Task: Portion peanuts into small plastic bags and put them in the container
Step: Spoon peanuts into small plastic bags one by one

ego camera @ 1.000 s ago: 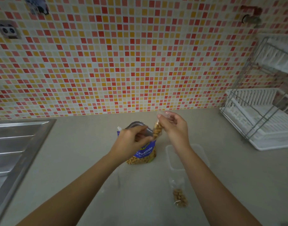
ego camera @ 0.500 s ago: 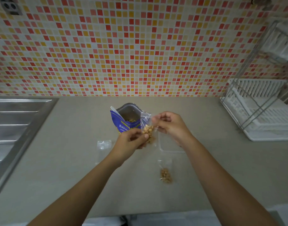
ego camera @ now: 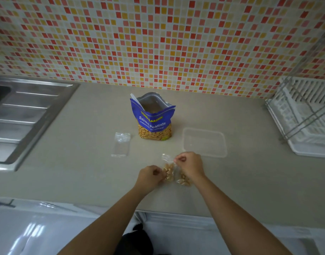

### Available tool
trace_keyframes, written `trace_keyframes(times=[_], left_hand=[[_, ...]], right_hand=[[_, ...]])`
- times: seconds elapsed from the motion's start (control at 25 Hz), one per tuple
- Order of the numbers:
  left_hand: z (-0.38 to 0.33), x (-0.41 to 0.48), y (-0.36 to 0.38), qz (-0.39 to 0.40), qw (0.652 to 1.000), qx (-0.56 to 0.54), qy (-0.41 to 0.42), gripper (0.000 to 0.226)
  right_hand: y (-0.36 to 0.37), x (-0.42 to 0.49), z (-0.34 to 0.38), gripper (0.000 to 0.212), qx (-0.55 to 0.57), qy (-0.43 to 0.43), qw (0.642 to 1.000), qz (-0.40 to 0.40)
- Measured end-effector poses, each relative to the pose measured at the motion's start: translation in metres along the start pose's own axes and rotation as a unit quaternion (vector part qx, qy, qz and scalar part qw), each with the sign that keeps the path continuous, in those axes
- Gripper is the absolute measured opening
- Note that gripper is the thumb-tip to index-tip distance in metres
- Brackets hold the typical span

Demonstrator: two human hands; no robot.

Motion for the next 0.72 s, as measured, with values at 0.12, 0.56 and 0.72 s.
trace_keyframes(times=[0.12,0.56,0.72], left_hand=[[-0.002,0.005,0.005,-0.037,0.998,0.055,-0.001,0.021],[0.026,0.017,-0.051,-0.123,0.987,0.099,0.026,0.027],[0.066,0.033,-0.106,-0.197,0.974,0.110,-0.024,0.022]], right_hand=[[0.007,-0.001,-0.003,0.010,-0.066,-0.011,0.998,-0.012],[0.019,0.009,0.031,0.018,-0.194,-0.087,0.976,-0.039],[0.062,0.010,0.049,0.012,-0.159,-0.132,0.978,-0.012]])
Point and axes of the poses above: each hand's wrist, its own x-axis towards the middle knuckle, its own y-axis out of the palm, z = x × y, the point moved 8 cm from there along x, towards the middle knuckle, and after that the axes turned 15 degrees about x, right-handed, at the moved point
